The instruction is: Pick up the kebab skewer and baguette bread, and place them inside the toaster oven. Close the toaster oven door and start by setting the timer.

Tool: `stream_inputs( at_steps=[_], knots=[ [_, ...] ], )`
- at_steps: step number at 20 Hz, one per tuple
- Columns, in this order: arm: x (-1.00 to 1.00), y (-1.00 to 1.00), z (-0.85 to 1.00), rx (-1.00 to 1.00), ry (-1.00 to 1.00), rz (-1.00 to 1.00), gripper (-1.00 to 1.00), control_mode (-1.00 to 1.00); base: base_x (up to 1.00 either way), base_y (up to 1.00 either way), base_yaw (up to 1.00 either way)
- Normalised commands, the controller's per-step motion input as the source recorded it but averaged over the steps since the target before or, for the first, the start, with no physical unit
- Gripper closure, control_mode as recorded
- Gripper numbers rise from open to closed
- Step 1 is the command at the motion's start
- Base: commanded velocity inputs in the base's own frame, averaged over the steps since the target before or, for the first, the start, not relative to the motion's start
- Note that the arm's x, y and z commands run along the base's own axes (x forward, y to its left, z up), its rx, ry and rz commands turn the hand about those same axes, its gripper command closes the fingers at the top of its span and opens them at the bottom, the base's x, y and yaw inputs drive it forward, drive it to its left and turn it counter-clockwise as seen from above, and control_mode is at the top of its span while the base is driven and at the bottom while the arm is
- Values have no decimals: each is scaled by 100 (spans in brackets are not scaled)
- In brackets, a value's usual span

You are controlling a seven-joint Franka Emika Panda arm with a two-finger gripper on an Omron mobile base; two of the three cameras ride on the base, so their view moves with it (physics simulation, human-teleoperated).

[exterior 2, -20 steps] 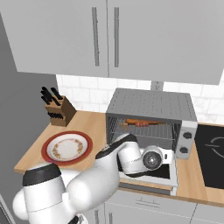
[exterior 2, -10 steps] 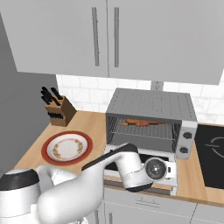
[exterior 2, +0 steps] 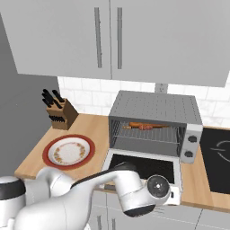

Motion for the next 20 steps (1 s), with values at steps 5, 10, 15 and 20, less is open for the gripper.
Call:
stream_inputs(
  at_steps=[5, 10, 15, 20],
  knots=[
    [-41, 0, -48, 10, 0, 0, -100, -100, 0, 0, 0],
    [-5, 0, -31, 7, -2, 0, -100, -100, 0, 0, 0],
    [2, 0, -34, 5, -1, 0, -100, -100, 0, 0, 0],
    [11, 0, -25, 12, -7, 0, -100, -100, 0, 0, 0]
  ],
)
